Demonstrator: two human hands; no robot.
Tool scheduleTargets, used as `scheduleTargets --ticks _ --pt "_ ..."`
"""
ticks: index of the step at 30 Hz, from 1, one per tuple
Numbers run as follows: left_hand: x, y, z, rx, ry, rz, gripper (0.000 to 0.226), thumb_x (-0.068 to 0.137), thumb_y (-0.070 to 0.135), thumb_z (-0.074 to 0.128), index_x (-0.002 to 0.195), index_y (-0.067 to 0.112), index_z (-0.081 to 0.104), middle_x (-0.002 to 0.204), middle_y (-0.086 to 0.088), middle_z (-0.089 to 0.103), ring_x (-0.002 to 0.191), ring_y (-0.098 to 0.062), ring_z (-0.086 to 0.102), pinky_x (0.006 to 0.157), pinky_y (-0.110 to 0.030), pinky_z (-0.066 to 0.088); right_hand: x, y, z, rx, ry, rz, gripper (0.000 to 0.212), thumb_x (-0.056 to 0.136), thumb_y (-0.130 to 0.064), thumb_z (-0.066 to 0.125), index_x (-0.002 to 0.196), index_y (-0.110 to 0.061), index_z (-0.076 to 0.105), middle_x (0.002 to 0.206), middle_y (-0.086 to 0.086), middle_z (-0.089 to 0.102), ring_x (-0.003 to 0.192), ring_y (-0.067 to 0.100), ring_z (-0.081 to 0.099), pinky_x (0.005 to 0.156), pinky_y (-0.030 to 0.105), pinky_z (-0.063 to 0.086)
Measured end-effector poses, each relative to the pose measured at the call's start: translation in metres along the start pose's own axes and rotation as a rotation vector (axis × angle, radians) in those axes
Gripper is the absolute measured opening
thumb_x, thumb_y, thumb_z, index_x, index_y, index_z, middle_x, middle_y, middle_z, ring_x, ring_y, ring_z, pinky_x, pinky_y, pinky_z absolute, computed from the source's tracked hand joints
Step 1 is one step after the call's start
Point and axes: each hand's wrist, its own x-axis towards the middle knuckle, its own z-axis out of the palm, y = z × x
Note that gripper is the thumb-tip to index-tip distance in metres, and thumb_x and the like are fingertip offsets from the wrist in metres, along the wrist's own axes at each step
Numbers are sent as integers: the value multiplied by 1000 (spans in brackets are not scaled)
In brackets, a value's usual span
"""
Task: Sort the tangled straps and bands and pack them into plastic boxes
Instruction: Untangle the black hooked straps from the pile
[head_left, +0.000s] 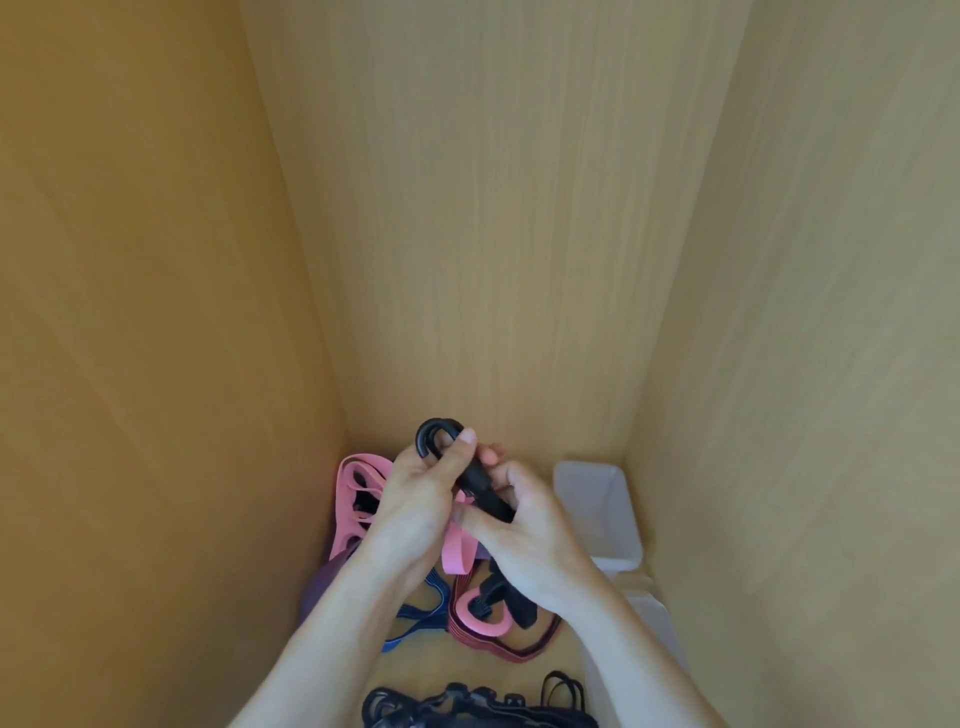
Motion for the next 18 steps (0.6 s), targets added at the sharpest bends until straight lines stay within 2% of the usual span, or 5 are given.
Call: scheduleTargets --ticks 4,6,10,15,18 --pt "2 8 -6 -84 -24 -2 28 101 23 56 78 8 58 81 -16 66 88 -32 67 94 -60 54 -2 14 -1 -21 1 2 47 70 -52 75 104 -50 42 111 -8 67 85 9 72 75 30 60" --pt "4 10 -11 -137 -36 23 23 100 21 56 81 10 55 73 -7 58 82 -25 63 91 -50 56 -3 14 -8 -78 -129 16 33 80 -53 70 107 -39 56 103 -3 73 88 14 72 84 39 58" --pt "12 7 -23 -208 -3 21 17 101 16 54 87 8 51 72 -4 54 75 -21 62 100 -45 52 -10 14 -18 110 -339 87 34 91 -46 67 89 -12 66 78 5 68 69 15 65 67 27 52" --pt "13 -13 -44 -333 42 -93 26 103 16 51 83 6 64 81 -10 65 89 -28 71 95 -43 57 -11 19 -30 120 -487 144 16 86 -25 74 93 -14 65 63 -4 58 55 17 54 61 29 50" --pt "7 -32 -59 -260 97 -177 25 100 22 56 96 2 71 105 -19 73 107 -33 71 88 -38 60 -9 23 -35 -35 -462 160 34 85 -23 74 105 0 58 62 -4 57 55 17 55 60 32 48"
